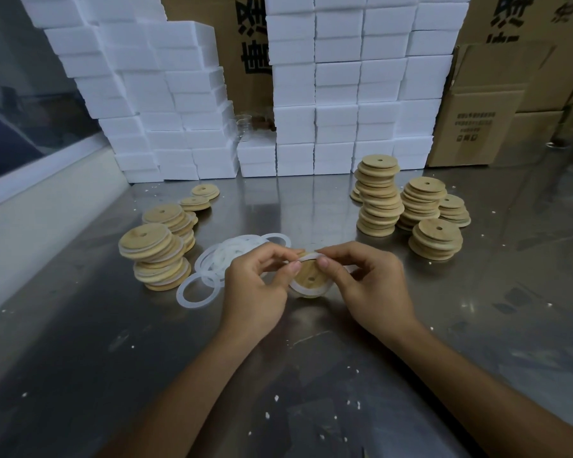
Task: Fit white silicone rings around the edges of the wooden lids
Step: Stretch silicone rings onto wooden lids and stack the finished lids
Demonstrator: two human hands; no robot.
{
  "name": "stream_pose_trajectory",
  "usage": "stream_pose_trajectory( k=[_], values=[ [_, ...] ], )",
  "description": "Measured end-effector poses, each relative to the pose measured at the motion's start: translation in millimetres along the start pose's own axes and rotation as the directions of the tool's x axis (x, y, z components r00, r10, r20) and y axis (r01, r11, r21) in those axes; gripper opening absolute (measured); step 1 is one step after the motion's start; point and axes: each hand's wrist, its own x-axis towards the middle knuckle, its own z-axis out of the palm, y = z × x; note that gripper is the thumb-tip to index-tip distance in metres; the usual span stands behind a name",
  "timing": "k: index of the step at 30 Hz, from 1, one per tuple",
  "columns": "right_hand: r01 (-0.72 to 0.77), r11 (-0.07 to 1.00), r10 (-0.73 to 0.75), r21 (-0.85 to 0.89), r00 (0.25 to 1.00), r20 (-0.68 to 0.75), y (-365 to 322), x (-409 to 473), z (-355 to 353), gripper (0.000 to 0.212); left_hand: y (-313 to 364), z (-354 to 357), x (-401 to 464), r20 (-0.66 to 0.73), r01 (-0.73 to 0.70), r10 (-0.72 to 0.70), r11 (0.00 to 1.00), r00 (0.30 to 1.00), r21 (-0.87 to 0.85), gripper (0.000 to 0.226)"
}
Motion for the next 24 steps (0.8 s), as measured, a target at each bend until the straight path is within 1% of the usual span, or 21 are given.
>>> stream_pose_trajectory(
  k=[2, 7, 12, 16, 24],
  values=[
    [-0.016, 1.000, 0.016, 0.020, 1.000, 0.000, -0.4, 0.1, -0.3, 0.009, -1.1, -1.2, 0.4, 0.019, 0.039, -0.038, 0.998, 0.999, -0.044, 0.020],
    [-0.039, 0.997, 0.038, 0.069, 0.999, 0.024, -2.1, 1.5, -2.4, 0.009, -1.0, -3.6, 0.9, 0.067, 0.234, -0.225, 0.949, 0.972, -0.212, 0.015],
    [-0.062, 0.993, 0.058, 0.101, 0.998, 0.039, -3.4, 1.8, -2.1, 0.006, 2.4, -7.3, 3.7, 0.108, 0.353, -0.336, 0.891, 0.936, -0.284, 0.015],
    [-0.100, 0.987, 0.094, 0.128, 0.994, 0.054, -2.4, 2.7, -2.4, 0.003, 4.3, -8.1, 4.0, 0.100, 0.363, -0.349, 0.882, 0.932, -0.302, 0.015],
    [-0.134, 0.978, 0.125, 0.160, 0.990, 0.064, -2.6, 3.7, -3.8, 0.009, 1.3, -3.8, 1.1, 0.086, 0.355, -0.347, 0.872, 0.934, -0.337, 0.022]
  ],
)
